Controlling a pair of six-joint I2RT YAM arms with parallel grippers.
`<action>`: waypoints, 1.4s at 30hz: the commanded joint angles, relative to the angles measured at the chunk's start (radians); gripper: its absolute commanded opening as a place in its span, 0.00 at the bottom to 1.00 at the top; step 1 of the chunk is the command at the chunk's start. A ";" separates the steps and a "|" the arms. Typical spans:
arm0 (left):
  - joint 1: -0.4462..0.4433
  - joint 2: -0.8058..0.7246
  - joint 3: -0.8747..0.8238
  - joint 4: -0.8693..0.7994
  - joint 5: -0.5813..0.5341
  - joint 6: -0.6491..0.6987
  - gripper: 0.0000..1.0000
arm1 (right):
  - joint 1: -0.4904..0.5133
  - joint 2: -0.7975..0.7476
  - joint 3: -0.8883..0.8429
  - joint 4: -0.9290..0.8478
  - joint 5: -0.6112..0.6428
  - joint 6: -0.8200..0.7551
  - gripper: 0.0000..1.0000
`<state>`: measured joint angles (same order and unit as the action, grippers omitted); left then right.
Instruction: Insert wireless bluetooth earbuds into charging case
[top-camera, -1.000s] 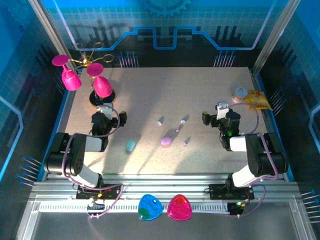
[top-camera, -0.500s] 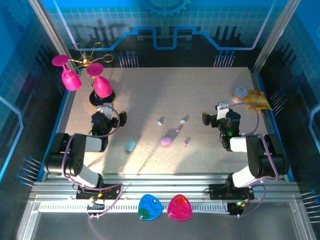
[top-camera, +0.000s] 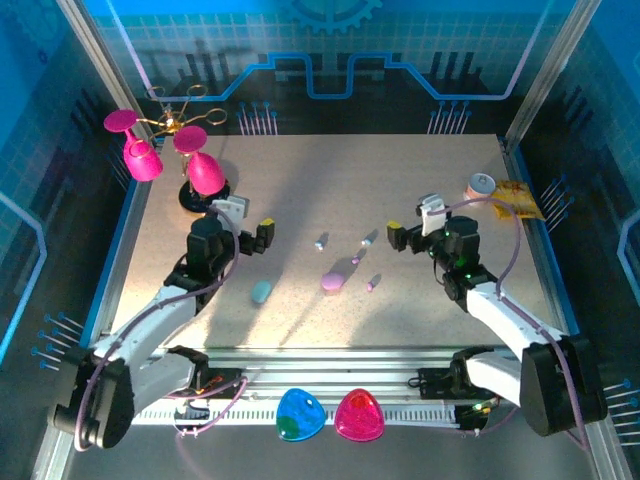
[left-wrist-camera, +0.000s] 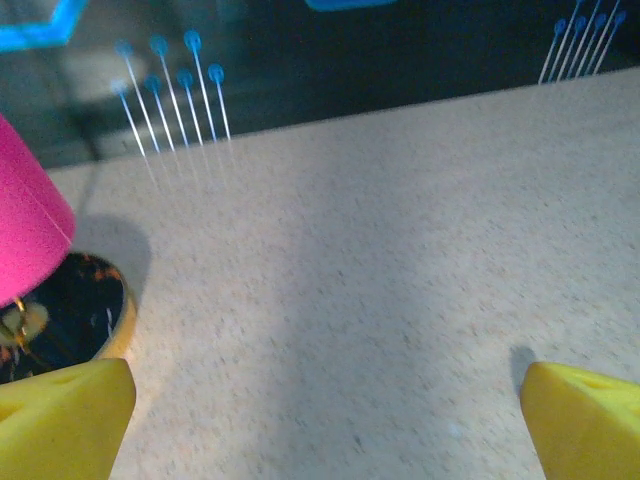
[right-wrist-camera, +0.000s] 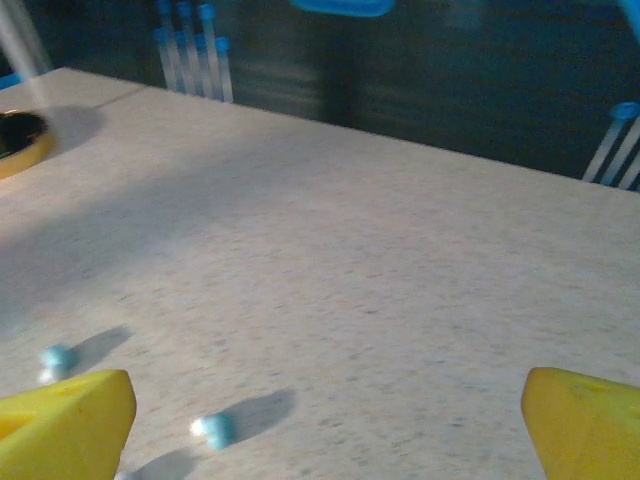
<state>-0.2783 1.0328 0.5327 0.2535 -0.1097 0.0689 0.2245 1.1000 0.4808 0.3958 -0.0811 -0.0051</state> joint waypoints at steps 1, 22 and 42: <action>-0.047 -0.063 0.073 -0.374 -0.074 -0.131 0.99 | 0.083 -0.030 0.017 -0.110 -0.055 -0.006 1.00; -0.188 -0.106 0.014 -0.875 -0.001 -0.581 0.99 | 0.199 0.016 0.075 -0.141 -0.096 0.027 1.00; -0.226 0.347 0.126 -0.727 0.030 -0.505 0.65 | 0.216 0.006 0.067 -0.181 -0.048 0.052 1.00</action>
<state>-0.4931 1.3544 0.6247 -0.5224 -0.1013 -0.4622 0.4274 1.1145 0.5259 0.2371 -0.1425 0.0372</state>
